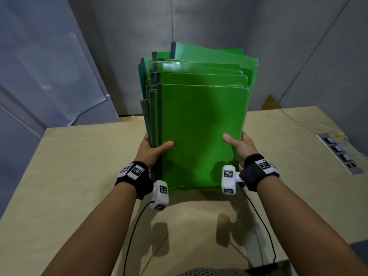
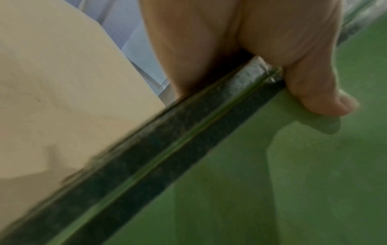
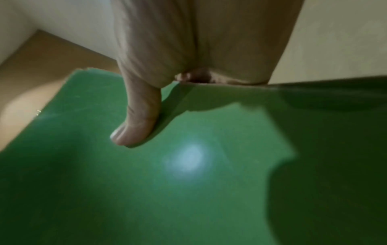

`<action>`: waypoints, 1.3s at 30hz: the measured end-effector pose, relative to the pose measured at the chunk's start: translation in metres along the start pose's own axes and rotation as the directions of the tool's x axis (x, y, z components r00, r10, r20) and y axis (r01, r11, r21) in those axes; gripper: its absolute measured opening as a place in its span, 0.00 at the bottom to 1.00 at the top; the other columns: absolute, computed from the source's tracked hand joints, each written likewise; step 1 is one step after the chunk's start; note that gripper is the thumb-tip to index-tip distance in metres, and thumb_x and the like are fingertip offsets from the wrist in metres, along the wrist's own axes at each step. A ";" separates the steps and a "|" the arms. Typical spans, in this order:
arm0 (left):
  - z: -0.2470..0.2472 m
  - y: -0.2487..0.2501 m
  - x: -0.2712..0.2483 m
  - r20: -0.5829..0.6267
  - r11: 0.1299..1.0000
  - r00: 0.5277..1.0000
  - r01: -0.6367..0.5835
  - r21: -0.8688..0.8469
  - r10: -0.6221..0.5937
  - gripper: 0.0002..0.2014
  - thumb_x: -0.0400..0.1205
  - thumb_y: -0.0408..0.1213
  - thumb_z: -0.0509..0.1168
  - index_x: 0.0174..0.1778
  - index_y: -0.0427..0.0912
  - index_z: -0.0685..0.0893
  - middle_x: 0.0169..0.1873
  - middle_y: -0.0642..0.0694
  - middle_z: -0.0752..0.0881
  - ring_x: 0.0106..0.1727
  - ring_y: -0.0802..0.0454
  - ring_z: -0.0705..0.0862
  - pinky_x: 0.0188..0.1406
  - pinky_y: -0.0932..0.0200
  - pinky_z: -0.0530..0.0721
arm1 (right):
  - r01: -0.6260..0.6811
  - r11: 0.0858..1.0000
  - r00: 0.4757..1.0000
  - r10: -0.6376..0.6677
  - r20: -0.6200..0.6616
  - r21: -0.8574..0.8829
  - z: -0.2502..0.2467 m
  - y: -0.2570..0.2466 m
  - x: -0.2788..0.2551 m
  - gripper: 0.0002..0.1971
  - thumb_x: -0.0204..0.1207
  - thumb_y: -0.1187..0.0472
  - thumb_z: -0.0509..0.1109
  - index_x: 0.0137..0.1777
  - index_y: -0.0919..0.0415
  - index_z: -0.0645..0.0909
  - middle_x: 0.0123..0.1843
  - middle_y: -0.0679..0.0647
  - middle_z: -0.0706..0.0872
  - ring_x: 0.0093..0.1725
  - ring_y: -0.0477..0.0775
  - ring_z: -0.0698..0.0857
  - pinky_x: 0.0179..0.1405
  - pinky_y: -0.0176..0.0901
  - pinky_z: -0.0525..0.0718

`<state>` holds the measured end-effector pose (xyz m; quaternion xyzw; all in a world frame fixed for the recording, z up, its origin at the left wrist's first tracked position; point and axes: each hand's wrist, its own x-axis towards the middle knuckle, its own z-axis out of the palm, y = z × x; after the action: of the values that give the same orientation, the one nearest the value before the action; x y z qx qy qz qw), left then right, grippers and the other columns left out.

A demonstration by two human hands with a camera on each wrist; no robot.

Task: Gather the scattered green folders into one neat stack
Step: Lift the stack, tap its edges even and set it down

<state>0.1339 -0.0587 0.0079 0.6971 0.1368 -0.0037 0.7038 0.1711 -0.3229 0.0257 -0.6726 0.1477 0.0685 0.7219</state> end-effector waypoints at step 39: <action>-0.006 0.082 -0.051 0.033 0.931 0.940 -0.332 -0.153 0.340 0.56 0.51 0.69 0.78 0.72 0.46 0.70 0.65 0.39 0.83 0.66 0.39 0.83 0.67 0.33 0.80 | 0.389 0.914 0.916 -0.397 0.052 0.120 -0.003 -0.058 -0.034 0.57 0.47 0.24 0.77 0.70 0.63 0.75 0.65 0.64 0.85 0.65 0.66 0.83 0.67 0.67 0.79</action>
<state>0.0999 -0.0601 0.0986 0.6568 -0.0052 0.1061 0.7465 0.1559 -0.3277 0.0915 -0.6459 -0.0143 -0.0606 0.7609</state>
